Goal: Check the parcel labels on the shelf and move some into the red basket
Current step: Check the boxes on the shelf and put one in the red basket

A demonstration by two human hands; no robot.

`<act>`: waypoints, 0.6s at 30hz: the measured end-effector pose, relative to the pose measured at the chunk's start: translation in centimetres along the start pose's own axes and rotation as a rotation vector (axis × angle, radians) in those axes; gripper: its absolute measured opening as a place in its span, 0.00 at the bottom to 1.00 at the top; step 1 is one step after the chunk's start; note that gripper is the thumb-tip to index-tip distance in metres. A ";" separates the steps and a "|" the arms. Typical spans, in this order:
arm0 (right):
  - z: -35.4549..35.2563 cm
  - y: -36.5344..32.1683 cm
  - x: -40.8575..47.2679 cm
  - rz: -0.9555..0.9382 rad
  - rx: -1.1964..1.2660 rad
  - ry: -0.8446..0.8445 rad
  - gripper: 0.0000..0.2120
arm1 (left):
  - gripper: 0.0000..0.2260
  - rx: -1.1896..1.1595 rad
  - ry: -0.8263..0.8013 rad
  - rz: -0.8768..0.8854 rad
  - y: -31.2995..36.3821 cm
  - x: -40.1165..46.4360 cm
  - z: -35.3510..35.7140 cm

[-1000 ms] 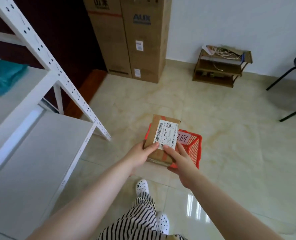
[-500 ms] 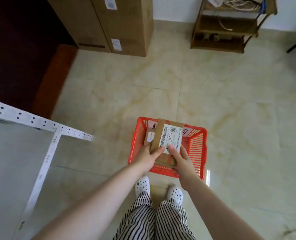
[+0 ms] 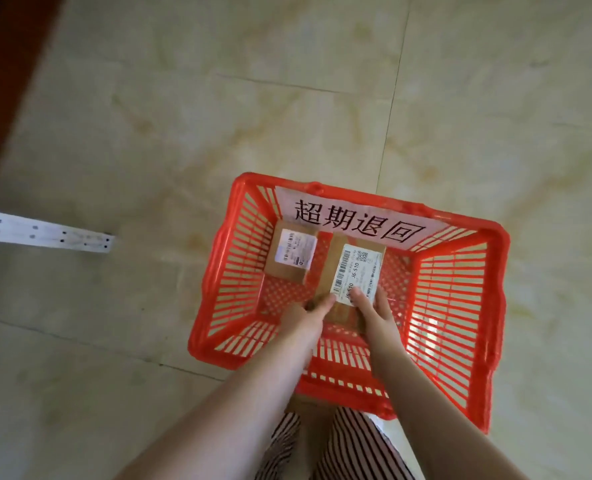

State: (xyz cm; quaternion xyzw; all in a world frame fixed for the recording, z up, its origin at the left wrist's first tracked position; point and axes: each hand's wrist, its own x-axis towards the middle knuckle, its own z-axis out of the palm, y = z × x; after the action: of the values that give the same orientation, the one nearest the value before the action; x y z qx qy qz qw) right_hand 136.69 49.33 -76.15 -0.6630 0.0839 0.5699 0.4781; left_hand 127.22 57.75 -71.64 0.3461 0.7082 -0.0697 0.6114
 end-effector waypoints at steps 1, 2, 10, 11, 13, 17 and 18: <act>0.0 0.7 1.7 0.006 -0.004 -0.011 0.39 | 0.21 -0.018 0.019 -0.006 -0.3 1.7 0.5; -0.1 1.4 3.3 0.007 -0.002 -0.021 0.36 | 0.21 -0.038 0.039 -0.001 -0.5 3.1 0.8; 0.5 4.1 9.8 -0.027 -0.082 -0.040 0.41 | 0.22 -0.150 0.081 0.024 -1.5 9.2 2.4; 0.7 4.3 10.3 -0.026 -0.088 -0.036 0.42 | 0.21 -0.173 0.083 0.034 -1.7 9.8 2.4; 1.2 4.4 10.8 -0.041 -0.103 -0.038 0.38 | 0.20 -0.217 0.097 0.040 -2.0 10.7 2.5; 1.9 4.4 11.2 -0.105 -0.140 -0.031 0.26 | 0.20 -0.229 0.115 0.073 -2.3 12.1 2.2; 2.0 4.3 11.2 -0.116 -0.148 -0.032 0.26 | 0.19 -0.231 0.108 0.083 -2.4 12.3 2.2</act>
State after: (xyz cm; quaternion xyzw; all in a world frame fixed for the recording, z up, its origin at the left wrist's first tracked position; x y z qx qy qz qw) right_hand 136.29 53.36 -87.67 -0.6910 -0.0046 0.5566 0.4612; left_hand 127.51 59.80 -84.15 0.3054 0.7286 0.0567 0.6104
